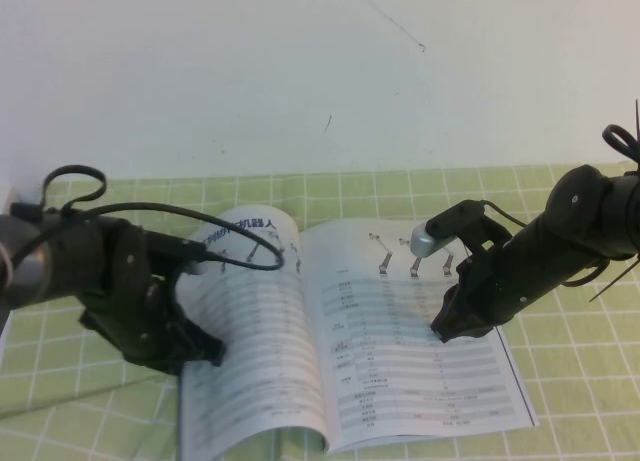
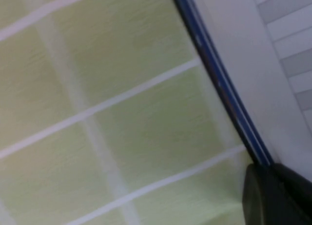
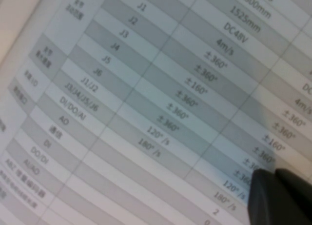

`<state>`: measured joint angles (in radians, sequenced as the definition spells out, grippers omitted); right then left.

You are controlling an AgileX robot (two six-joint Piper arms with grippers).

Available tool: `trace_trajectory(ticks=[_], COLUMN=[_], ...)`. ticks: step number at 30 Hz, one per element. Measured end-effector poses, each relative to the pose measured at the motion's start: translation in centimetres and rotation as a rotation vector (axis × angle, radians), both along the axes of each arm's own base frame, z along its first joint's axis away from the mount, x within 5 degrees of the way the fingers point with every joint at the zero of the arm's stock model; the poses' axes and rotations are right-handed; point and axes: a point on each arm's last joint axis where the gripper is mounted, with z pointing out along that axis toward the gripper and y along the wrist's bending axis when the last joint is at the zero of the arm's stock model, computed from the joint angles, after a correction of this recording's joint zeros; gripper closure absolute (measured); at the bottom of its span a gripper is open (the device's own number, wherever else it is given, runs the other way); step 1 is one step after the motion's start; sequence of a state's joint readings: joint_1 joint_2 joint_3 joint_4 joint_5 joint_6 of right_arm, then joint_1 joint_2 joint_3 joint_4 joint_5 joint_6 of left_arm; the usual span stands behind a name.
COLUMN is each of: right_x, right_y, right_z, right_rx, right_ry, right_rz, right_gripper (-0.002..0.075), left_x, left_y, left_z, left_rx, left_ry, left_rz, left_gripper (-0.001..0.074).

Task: Close book
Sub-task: 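Close the open booklet and leave it lying on the table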

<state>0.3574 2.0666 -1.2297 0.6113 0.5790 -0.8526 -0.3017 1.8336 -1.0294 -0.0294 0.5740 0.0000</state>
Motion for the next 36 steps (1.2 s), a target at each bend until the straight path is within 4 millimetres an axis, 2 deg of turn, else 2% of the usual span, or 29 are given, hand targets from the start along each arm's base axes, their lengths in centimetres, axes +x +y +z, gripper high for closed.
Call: trace_trajectory(ticks=[8,16,19,23,24,27,32,36], right_x=[0.0,1.0,1.4,2.0,2.1,2.1,0.4,-2.9], right_y=[0.0,0.3,0.0,-2.4,-3.4,-5.5,-8.0,-8.9], right_z=[0.0,1.0,1.9,5.2,6.6,10.4,17.0,21.4], right_rx=[0.001,-0.014,-0.114,-0.413,-0.52,-0.673,-0.62,-0.535], right_ry=[0.002,0.005,0.004,-0.04,-0.063,-0.138,-0.264,-0.367], right_rz=[-0.009,0.028,0.04,0.046,0.024,-0.074,-0.255,-0.312], right_gripper=[0.0729,0.0729,0.0729,0.0729,0.0729,0.0729,0.0729,0.0729], left_x=[0.9,2.7,2.8,2.6,2.4,2.0,1.4,-0.4], left_y=[-4.5,-8.6,-9.3,-8.9,-8.5,-6.9,-3.4,-0.4], left_z=[1.6,5.8,6.9,8.5,9.1,10.3,12.8,16.1], left_rx=[-0.154,-0.489,-0.528,-0.479,-0.432,-0.255,0.009,0.107], left_ry=[-0.008,-0.092,-0.126,-0.176,-0.193,-0.237,-0.303,-0.392], left_rz=[0.007,-0.061,-0.138,-0.211,-0.23,-0.247,-0.16,-0.081], left_gripper=[0.0738,0.0738,0.0738,0.0738,0.0738,0.0738,0.0738,0.0738])
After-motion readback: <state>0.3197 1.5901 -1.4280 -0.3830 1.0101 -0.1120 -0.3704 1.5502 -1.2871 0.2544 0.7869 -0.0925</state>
